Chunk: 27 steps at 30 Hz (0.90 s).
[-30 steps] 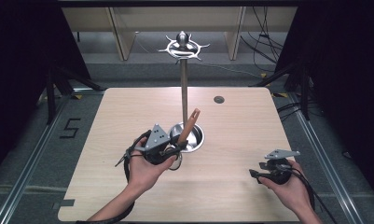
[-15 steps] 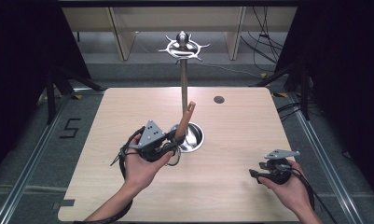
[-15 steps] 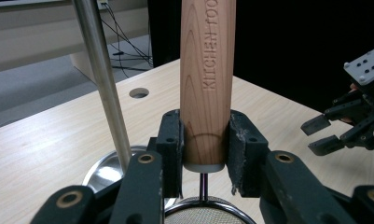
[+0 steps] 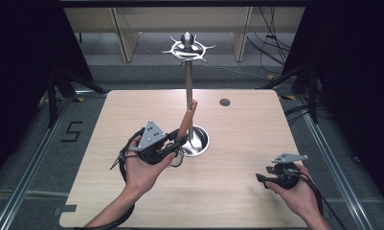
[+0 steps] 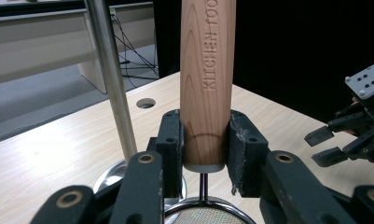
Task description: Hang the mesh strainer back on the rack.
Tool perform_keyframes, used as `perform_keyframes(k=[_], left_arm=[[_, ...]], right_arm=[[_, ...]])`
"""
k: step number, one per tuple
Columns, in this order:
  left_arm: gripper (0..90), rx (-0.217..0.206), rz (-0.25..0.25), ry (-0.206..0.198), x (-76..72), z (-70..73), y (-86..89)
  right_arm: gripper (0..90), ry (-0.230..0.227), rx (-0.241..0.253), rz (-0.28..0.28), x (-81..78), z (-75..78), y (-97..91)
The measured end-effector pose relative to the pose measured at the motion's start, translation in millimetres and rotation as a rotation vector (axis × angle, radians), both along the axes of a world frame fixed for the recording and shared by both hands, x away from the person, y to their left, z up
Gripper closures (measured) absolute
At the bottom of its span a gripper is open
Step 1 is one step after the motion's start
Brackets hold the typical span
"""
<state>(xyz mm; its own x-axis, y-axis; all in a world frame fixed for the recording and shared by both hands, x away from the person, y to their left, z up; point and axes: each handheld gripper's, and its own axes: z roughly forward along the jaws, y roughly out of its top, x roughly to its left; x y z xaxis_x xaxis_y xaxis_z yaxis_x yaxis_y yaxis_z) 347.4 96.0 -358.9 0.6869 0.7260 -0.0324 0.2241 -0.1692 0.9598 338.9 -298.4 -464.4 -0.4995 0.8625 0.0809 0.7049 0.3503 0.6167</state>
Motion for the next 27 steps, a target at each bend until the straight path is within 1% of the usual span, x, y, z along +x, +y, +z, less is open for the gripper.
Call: perform_keyframes(k=[1, 2, 3, 7, 8, 9, 11, 12, 13, 18, 19, 20, 21, 23, 24, 27], left_arm=[[68.2, 0.001, 0.001, -0.002, 0.2, 0.5, 0.7], [68.3, -0.001, 0.003, -0.003, 0.1, 1.0, 1.2], [68.3, -0.002, 0.005, -0.003, 0.0, 1.4, 1.4], [68.3, 0.000, 0.005, -0.006, 0.9, 2.6, 2.7], [68.3, -0.003, 0.006, -0.007, 1.2, 2.7, 3.0], [68.2, -0.002, 0.008, -0.007, 1.3, 3.0, 3.5], [68.2, -0.002, 0.010, -0.008, 1.2, 3.8, 4.1], [68.2, -0.005, 0.010, -0.010, 1.3, 4.2, 4.4], [68.2, -0.006, 0.011, -0.010, 1.3, 4.6, 4.7], [68.2, -0.011, 0.017, -0.010, 2.6, 4.8, 6.1], [68.2, -0.010, 0.018, -0.010, 3.3, 4.6, 6.5], [68.2, -0.011, 0.021, -0.010, 3.6, 4.4, 6.5], [68.3, -0.011, 0.022, -0.010, 4.0, 4.4, 6.7], [68.3, -0.010, 0.024, -0.011, 4.0, 4.8, 7.2], [68.2, -0.013, 0.023, -0.012, 4.2, 5.0, 7.2], [68.2, -0.014, 0.027, -0.014, 4.1, 6.2, 7.7]], right_arm=[[46.7, -0.003, -0.002, 0.003, 0.2, -0.1, -0.2], [46.7, 0.003, 0.002, -0.005, -0.2, 0.0, 0.2], [46.7, -0.002, -0.001, 0.003, 0.3, -0.1, -0.1], [46.7, -0.004, -0.001, 0.002, 0.2, 0.0, -0.1], [46.6, -0.017, -0.009, 0.013, 0.7, -1.0, -0.8], [46.7, -0.003, -0.001, 0.002, 0.2, 0.0, -0.1], [46.6, -0.003, -0.002, 0.003, 0.2, -0.1, -0.2], [46.6, -0.017, -0.003, 0.007, 0.6, -1.0, -0.6], [46.6, -0.005, 0.000, 0.004, 0.5, -0.2, -0.2], [46.6, -0.008, 0.002, 0.008, 0.8, -0.5, -0.1], [46.6, 0.005, 0.003, -0.007, 0.2, -0.6, 0.5], [46.6, 0.005, 0.003, -0.007, 0.2, -0.6, 0.5], [46.6, -0.001, 0.003, -0.001, 0.8, -0.8, -0.1], [46.6, 0.001, 0.002, 0.000, 1.0, -0.9, -0.2], [46.6, -0.019, -0.002, 0.017, 2.7, -2.0, -1.2], [46.6, -0.030, -0.009, 0.023, 3.1, -2.3, -1.6]])
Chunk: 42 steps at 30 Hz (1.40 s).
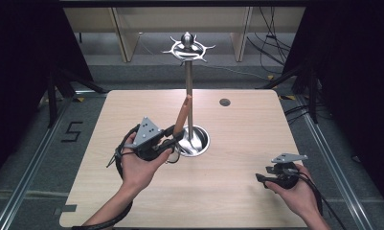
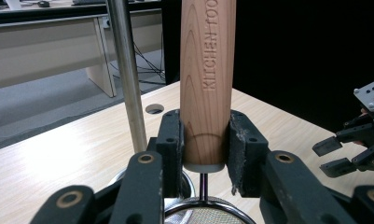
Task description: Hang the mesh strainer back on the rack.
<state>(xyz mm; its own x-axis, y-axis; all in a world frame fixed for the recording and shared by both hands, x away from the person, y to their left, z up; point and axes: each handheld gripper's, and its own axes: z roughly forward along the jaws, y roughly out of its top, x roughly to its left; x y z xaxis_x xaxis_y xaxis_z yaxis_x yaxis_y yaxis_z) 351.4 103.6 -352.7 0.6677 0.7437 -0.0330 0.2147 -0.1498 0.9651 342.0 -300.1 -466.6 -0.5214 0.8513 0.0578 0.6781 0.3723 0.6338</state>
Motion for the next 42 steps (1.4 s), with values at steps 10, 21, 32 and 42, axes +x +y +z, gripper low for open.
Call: perform_keyframes(k=[10, 21, 32, 42], left_arm=[[68.2, -0.018, 0.015, -0.015, 0.4, 5.9, -0.3], [68.2, -0.017, 0.027, -0.063, 4.8, 15.7, -2.5], [68.2, -0.032, 0.056, -0.085, 6.8, 23.8, -3.2], [68.2, -0.031, 0.099, -0.123, 8.6, 27.0, -7.5]], right_arm=[[46.5, 0.001, 0.000, -0.003, -0.1, 0.2, 0.3], [46.5, 0.018, 0.009, -0.030, -1.7, 0.4, 0.9], [46.4, 0.021, 0.009, -0.027, -2.0, 0.8, 1.4], [46.3, 0.027, 0.005, -0.022, -2.2, 1.0, 1.5]])
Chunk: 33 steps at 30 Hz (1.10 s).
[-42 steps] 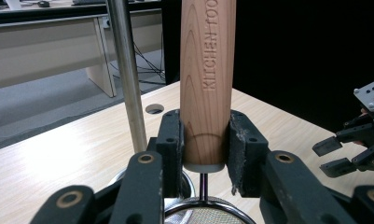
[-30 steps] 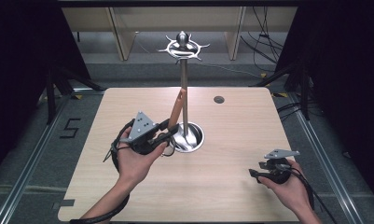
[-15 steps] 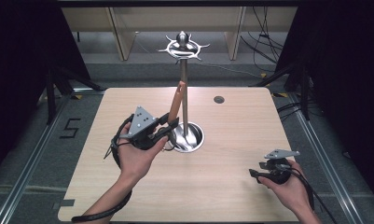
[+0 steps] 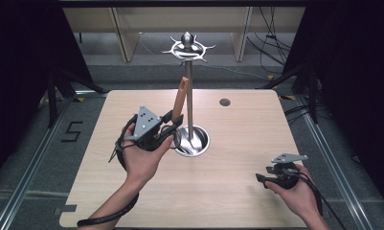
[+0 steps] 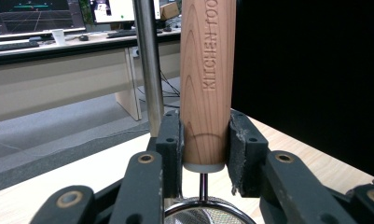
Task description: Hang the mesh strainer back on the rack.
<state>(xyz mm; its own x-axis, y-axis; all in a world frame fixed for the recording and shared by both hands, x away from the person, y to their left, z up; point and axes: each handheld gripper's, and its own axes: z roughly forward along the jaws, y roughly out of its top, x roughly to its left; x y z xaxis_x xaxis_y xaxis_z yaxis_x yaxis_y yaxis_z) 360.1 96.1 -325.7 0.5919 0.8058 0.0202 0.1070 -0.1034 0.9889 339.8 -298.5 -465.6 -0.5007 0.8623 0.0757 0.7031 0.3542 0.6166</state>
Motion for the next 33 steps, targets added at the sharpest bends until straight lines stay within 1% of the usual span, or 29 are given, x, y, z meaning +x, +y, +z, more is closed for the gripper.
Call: perform_keyframes(k=[3, 4, 7, 9, 10, 11, 12, 15, 16, 17, 18, 19, 20, 21, 23, 24, 25, 29, 30, 33], left_arm=[[68.3, -0.008, 0.005, -0.003, 1.4, 2.3, -0.4], [68.2, -0.010, 0.007, -0.005, 1.7, 3.3, -0.4], [68.2, -0.015, 0.012, -0.012, 2.6, 6.0, -0.4], [68.3, -0.018, 0.012, -0.016, 2.9, 7.2, -0.6], [68.3, -0.022, 0.014, -0.017, 2.7, 8.0, -1.0], [68.2, -0.021, 0.011, -0.020, 2.8, 8.6, -1.1], [68.2, -0.026, 0.009, -0.021, 2.4, 9.1, -1.5], [68.2, -0.033, 0.009, -0.025, 1.2, 11.0, -2.7], [68.2, -0.032, 0.010, -0.028, 1.4, 11.8, -2.6], [68.2, -0.033, 0.012, -0.028, 1.4, 12.4, -2.6], [68.2, -0.039, 0.014, -0.030, 1.8, 13.3, -2.8], [68.2, -0.042, 0.017, -0.032, 2.1, 13.9, -2.9], [68.2, -0.035, 0.019, -0.035, 2.7, 14.9, -2.2], [68.2, -0.043, 0.022, -0.038, 3.2, 15.6, -2.4], [68.2, -0.042, 0.025, -0.040, 3.4, 16.6, -2.3], [68.2, -0.048, 0.023, -0.040, 3.2, 16.9, -2.4], [68.2, -0.048, 0.024, -0.042, 3.1, 17.0, -2.4], [68.2, -0.054, 0.032, -0.044, 2.2, 17.1, -2.8], [68.2, -0.059, 0.034, -0.045, 2.0, 17.3, -3.0], [68.2, -0.061, 0.044, -0.052, 1.1, 18.7, -3.2]], right_arm=[[46.3, 0.001, -0.001, 0.000, 0.1, -0.3, 0.1], [46.3, -0.023, -0.006, 0.006, 0.7, -2.0, -0.6], [46.3, -0.020, -0.006, 0.006, 0.7, -1.5, -0.2], [46.2, -0.069, 0.023, -0.010, 1.2, -6.0, 2.5], [46.2, -0.040, 0.028, -0.020, 0.3, -3.8, 3.0], [46.2, -0.034, 0.024, -0.020, 0.2, -3.4, 2.7], [46.2, -0.051, 0.012, -0.006, 0.8, -4.6, 1.7], [46.2, -0.059, 0.018, -0.005, 0.9, -5.0, 2.0], [46.2, -0.032, 0.000, 0.005, 0.6, -2.3, 0.6], [46.2, -0.020, -0.020, 0.008, 0.3, -0.7, 0.0], [46.2, -0.035, -0.002, 0.006, 0.6, -2.4, 0.5], [46.2, -0.030, -0.002, 0.004, 0.4, -1.6, 0.6], [46.2, -0.033, 0.000, 0.002, 0.4, -1.8, 0.8], [46.2, -0.033, 0.000, 0.005, 0.3, -1.5, 0.7], [46.2, -0.034, 0.000, 0.005, 0.4, -1.4, 0.8], [46.2, -0.028, -0.004, 0.006, 0.4, -1.0, 0.7], [46.2, -0.023, 0.003, -0.005, 0.0, -1.1, 1.2], [46.3, -0.030, 0.004, 0.001, 0.6, -1.3, 1.0], [46.2, -0.013, 0.009, -0.008, -0.3, -0.1, 2.1], [46.2, -0.021, 0.005, 0.003, 0.0, 0.0, 1.7]])
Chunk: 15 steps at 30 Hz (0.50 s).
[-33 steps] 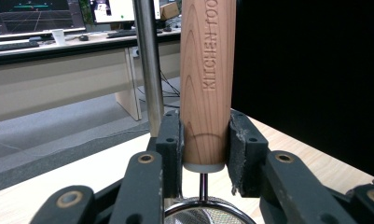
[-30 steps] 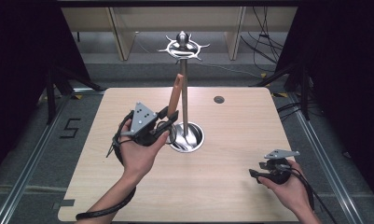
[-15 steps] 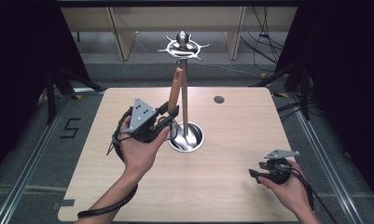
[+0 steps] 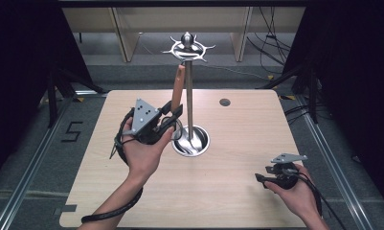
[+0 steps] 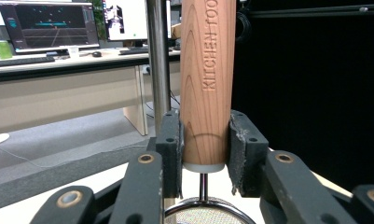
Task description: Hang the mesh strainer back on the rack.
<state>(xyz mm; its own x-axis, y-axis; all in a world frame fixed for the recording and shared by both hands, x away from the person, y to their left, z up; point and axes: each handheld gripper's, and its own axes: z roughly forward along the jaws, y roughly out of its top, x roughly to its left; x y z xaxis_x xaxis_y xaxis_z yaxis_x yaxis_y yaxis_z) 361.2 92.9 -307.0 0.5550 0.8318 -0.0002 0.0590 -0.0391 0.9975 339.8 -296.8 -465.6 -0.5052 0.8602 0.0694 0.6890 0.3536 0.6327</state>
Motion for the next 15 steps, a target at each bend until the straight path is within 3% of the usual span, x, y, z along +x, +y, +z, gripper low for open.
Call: perform_keyframes(k=[15], left_arm=[[68.1, -0.015, 0.032, -0.007, 2.7, 5.7, 1.8]], right_arm=[[46.2, -0.004, 0.000, -0.009, 0.0, -1.4, -0.2]])
